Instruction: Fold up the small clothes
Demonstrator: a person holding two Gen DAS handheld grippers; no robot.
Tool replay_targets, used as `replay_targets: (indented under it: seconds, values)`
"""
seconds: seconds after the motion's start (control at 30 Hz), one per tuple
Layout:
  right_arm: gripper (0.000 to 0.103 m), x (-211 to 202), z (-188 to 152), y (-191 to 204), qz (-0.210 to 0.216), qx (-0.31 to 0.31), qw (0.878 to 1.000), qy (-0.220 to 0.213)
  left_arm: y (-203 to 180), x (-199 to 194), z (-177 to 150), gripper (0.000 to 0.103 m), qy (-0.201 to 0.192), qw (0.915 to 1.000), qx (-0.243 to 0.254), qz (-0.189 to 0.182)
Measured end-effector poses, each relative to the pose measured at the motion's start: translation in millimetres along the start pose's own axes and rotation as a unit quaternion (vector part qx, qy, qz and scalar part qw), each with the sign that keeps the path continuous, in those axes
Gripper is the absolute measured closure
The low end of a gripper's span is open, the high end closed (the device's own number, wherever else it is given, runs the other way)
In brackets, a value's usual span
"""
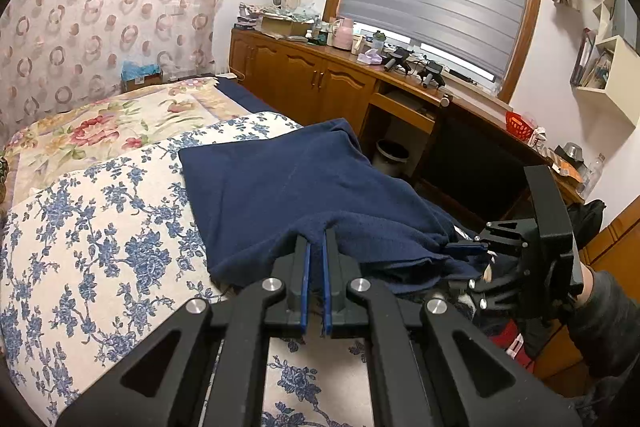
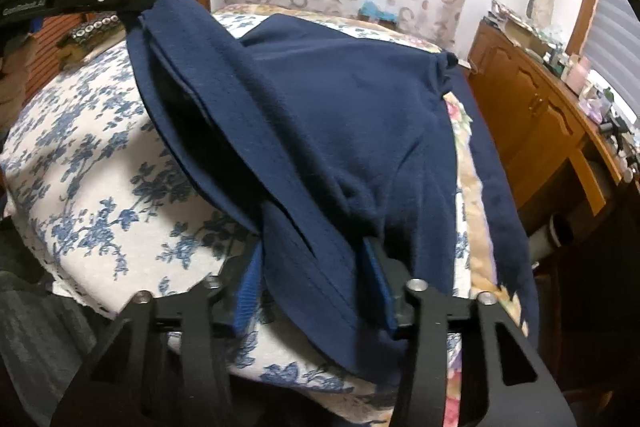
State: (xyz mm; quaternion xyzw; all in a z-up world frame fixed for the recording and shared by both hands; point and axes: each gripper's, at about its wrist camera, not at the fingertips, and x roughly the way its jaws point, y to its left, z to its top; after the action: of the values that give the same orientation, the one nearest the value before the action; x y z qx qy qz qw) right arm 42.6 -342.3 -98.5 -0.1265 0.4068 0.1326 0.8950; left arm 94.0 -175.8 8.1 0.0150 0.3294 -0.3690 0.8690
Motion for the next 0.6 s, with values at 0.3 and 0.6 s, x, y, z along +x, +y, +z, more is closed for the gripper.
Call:
replay_targets:
  seconds: [0.3,0.6]
  values:
    - [0.098,-20.3,35.5,-20.0,-0.008,-0.005,0.998,-0.062,12.1,-1.4,14.8,0.101,-0.007,0.9998,0.001,0.016]
    - [0.099,-13.5,116.6,-55.4,-0.013,-0.012,0.992,-0.125,50.1,21.9,63.6,0.101,-0.012,0.9989,-0.005,0.044]
